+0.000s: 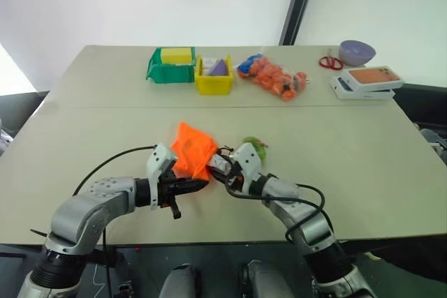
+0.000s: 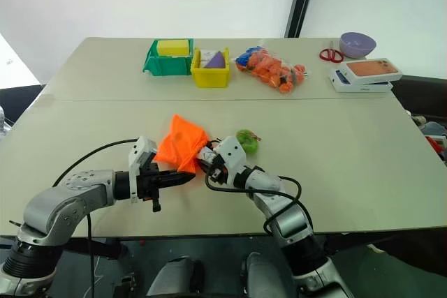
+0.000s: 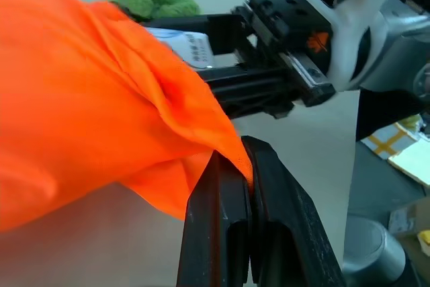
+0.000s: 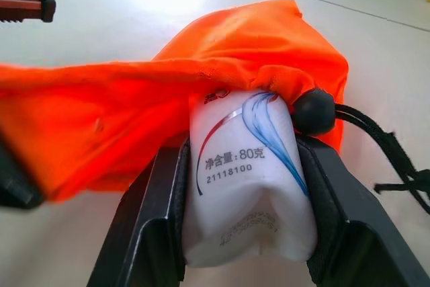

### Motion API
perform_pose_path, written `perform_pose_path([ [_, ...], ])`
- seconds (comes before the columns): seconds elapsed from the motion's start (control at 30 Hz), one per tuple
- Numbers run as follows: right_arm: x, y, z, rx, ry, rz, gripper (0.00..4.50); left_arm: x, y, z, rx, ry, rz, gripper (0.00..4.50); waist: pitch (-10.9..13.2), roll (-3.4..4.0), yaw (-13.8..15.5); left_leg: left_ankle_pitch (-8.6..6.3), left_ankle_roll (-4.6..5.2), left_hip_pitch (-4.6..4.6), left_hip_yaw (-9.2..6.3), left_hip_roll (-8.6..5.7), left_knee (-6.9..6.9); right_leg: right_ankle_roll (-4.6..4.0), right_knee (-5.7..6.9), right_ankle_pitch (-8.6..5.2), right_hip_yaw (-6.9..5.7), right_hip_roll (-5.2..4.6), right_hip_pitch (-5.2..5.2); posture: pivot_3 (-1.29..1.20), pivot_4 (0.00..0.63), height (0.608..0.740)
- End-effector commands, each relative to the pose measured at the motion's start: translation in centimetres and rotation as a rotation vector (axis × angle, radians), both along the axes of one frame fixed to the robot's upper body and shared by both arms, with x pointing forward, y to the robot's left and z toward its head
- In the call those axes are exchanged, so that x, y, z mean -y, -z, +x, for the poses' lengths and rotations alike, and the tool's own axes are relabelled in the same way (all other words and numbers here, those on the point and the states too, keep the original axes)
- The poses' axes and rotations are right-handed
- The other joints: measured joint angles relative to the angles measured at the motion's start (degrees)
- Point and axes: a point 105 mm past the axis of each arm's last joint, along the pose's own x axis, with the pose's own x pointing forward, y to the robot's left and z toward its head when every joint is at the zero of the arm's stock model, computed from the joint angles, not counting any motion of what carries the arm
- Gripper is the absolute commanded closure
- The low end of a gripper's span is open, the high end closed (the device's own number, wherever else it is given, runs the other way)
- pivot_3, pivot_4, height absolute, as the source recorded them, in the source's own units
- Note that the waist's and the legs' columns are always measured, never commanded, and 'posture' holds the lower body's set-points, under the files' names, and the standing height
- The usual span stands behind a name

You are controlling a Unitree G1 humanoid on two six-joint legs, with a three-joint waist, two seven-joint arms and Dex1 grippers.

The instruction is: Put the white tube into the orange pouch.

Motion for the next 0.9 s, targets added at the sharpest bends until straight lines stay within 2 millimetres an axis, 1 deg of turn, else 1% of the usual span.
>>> perform_pose_path([
  [0.03,-1.7,-1.0,0.7,0.051,-0.008,-0.025,2.91,0.7,-0.7,-0.5,0.044,0.04,-0.004,4.5,0.0,0.0,-0.2,0.0,0.0,0.0,0.0,0.0,-0.01,0.0,0.0,0.0,0.0,0.0,0.0,0.0,0.15,0.74],
  [0.1,-2.6,-1.2,0.9,0.058,-0.022,-0.032,2.91,0.6,-0.6,-0.6,0.043,0.037,-0.002,4.5,0.0,0.0,-0.2,0.0,-0.01,0.01,0.0,0.0,-0.03,0.0,0.02,0.0,0.0,0.0,-0.01,0.0,0.15,0.74],
  [0.2,-3.3,-1.4,0.5,0.068,-0.071,-0.038,2.91,0.4,-0.6,-0.7,0.044,0.026,-0.001,4.5,0.0,0.0,-0.2,0.02,-0.03,0.02,0.0,0.0,-0.06,0.0,0.03,0.0,0.0,0.0,-0.02,0.0,0.15,0.74],
  [0.27,-3.4,-1.5,0.5,0.073,-0.083,-0.05,1.91,0.2,-0.6,-0.7,0.043,0.017,0.001,4.5,0.0,0.0,-0.2,0.02,-0.03,0.01,0.0,0.0,-0.06,0.0,0.01,0.0,0.0,-0.01,-0.02,0.0,0.15,0.74],
  [0.3,-3.3,-1.5,0.5,0.076,-0.084,-0.055,1.5,0.0,-0.6,-0.7,0.043,0.008,0.001,4.5,0.0,0.01,-0.2,0.02,-0.03,0.01,0.0,-0.01,-0.06,0.0,0.01,0.0,0.0,-0.02,-0.02,0.0,0.15,0.74],
  [0.37,-3.1,-1.6,0.4,0.078,-0.087,-0.058,0.49,-0.2,-0.6,-0.7,0.043,-0.003,0.002,4.5,0.0,0.03,-0.2,0.02,-0.03,0.01,0.0,-0.05,-0.06,0.0,0.02,0.0,0.0,-0.06,-0.02,0.0,0.15,0.74],
  [0.4,-2.9,-1.7,0.3,0.081,-0.087,-0.056,0.06,-0.4,-0.6,-0.7,0.044,-0.014,0.0,4.5,0.0,0.03,-0.2,0.02,-0.03,0.02,0.0,-0.05,-0.06,0.0,0.02,0.0,0.0,-0.06,-0.02,0.0,0.15,0.74],
  [0.5,-1.8,-2.3,0.0,0.094,-0.095,-0.04,0.06,-1.6,-0.9,0.1,0.041,-0.085,-0.033,4.5,0.0,0.03,-0.2,0.02,-0.03,0.03,0.0,-0.04,-0.07,0.0,0.02,0.0,0.0,-0.06,-0.01,0.0,0.15,0.74],
  [0.6,-0.5,-3.1,-1.5,0.092,-0.16,-0.006,0.06,-3.3,-1.5,1.0,0.018,-0.161,-0.09,4.5,0.0,0.02,0.1,0.01,-0.03,0.01,0.0,-0.05,-0.08,0.0,0.01,0.0,-0.01,-0.07,-0.02,0.0,0.15,0.74],
  [0.67,0.2,-3.2,-2.3,0.08,-0.194,0.002,0.06,-3.9,-1.4,1.2,0.007,-0.169,-0.092,4.5,0.0,0.01,0.1,0.01,-0.03,0.01,-0.01,-0.05,-0.09,0.01,0.0,0.0,-0.02,-0.07,-0.02,0.0,0.15,0.74],
  [0.73,0.8,-3.2,-2.7,0.063,-0.209,0.008,0.06,-4.1,-1.4,1.3,-0.002,-0.17,-0.094,4.5,0.0,0.01,0.0,0.01,-0.02,0.02,0.0,-0.05,-0.09,0.01,0.0,0.0,-0.02,-0.07,-0.02,0.0,0.15,0.74],
  [0.77,1.1,-3.2,-2.7,0.05,-0.203,0.012,0.3,-4.2,-1.4,1.4,-0.007,-0.171,-0.097,4.5,0.0,0.0,-0.1,0.01,-0.03,0.03,0.0,-0.06,-0.08,0.01,0.0,0.0,-0.02,-0.08,-0.01,0.0,0.15,0.74],
  [0.83,1.5,-2.8,-2.9,0.02,-0.202,0.008,0.96,-4.2,-1.4,1.5,-0.013,-0.167,-0.104,4.5,0.0,0.0,0.0,0.01,-0.03,0.04,0.0,-0.06,-0.08,0.01,0.02,0.0,-0.02,-0.08,-0.01,0.0,0.15,0.74],
  [0.9,1.7,-2.5,-2.8,0.006,-0.19,0.0,1.91,-4.0,-1.3,1.5,-0.017,-0.158,-0.103,4.5,0.0,0.0,0.1,0.01,-0.03,0.04,-0.01,-0.05,-0.09,0.01,0.02,0.0,-0.02,-0.08,-0.02,0.0,0.15,0.74],
])
